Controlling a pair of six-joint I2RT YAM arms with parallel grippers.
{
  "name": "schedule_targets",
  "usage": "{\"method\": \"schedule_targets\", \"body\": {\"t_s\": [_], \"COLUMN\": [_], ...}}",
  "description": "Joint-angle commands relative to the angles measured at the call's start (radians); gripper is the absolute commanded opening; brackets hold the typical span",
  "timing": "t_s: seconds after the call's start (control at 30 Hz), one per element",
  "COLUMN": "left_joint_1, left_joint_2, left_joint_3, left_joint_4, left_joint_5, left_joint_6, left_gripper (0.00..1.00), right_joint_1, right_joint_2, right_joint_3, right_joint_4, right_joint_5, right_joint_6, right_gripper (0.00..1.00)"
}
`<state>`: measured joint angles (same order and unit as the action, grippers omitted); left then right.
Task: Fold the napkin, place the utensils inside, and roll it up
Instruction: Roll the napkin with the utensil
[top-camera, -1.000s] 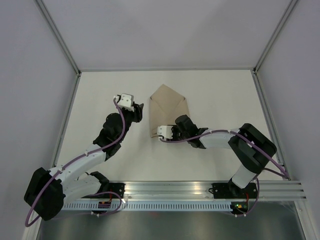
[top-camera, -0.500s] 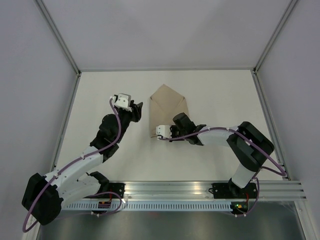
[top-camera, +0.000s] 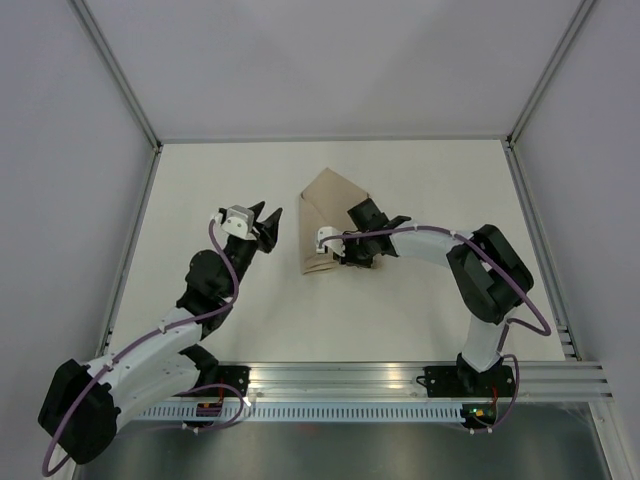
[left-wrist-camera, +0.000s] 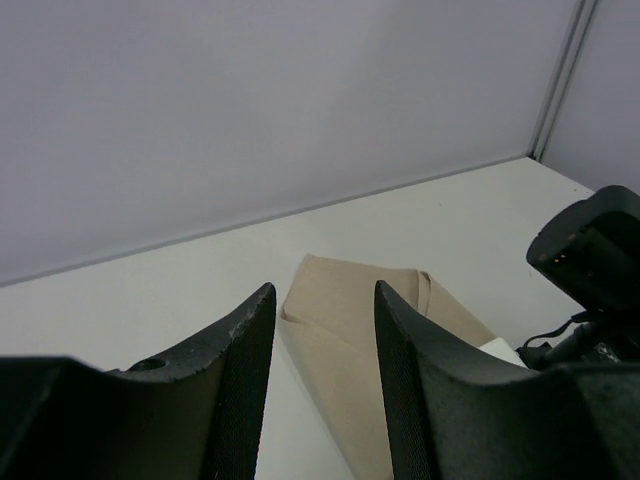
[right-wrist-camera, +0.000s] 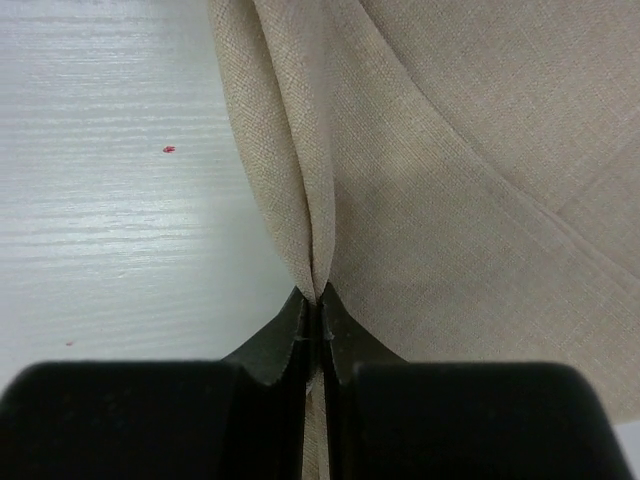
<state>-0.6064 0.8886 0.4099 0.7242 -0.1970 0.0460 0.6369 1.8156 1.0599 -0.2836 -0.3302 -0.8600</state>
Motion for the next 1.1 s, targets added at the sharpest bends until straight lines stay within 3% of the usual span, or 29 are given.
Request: {"method": "schedule_targets", "body": {"t_s": [0.0,0.17,0.37,0.77,1.07], "left_joint_1": [-0.007,-0.048,-0.173,-0.294,-0.349], "left_joint_2": [-0.023,-0.019,0.026,0.081,0.320], "left_joint_3": [0.017,0.055,0.107,0.133,0.165], "left_joint_4": [0.078,-0.018,-0.144,-0.347,-0.325], "left_joint_5": [0.089,0.129,0.062,-0.035,0.011], "left_joint_6": [0.093,0.201,0.345,0.407,0.456], "left_gripper": [0.50,0.50,0.51,0.57,0.63], "right_joint_1": [-0.028,-0.051,-0.077,-0.114,-0.135], "right_joint_2": [0.074,0.148,0.238,0.356,0.425], "right_joint_3": [0.063,0.153,0.261,0.390,0.472], "right_joint_4": [-0.202,-0.305,-0.432,-0.575,-0.667], "right_joint_5": [-0.099,-0.142,-0.202,-0.257,-0.293], "right_joint_6": [0.001,-0.014,-0.040,-0.074,-0.086], "right_gripper": [0.10,0.09,0.09,0.08,0.07]}}
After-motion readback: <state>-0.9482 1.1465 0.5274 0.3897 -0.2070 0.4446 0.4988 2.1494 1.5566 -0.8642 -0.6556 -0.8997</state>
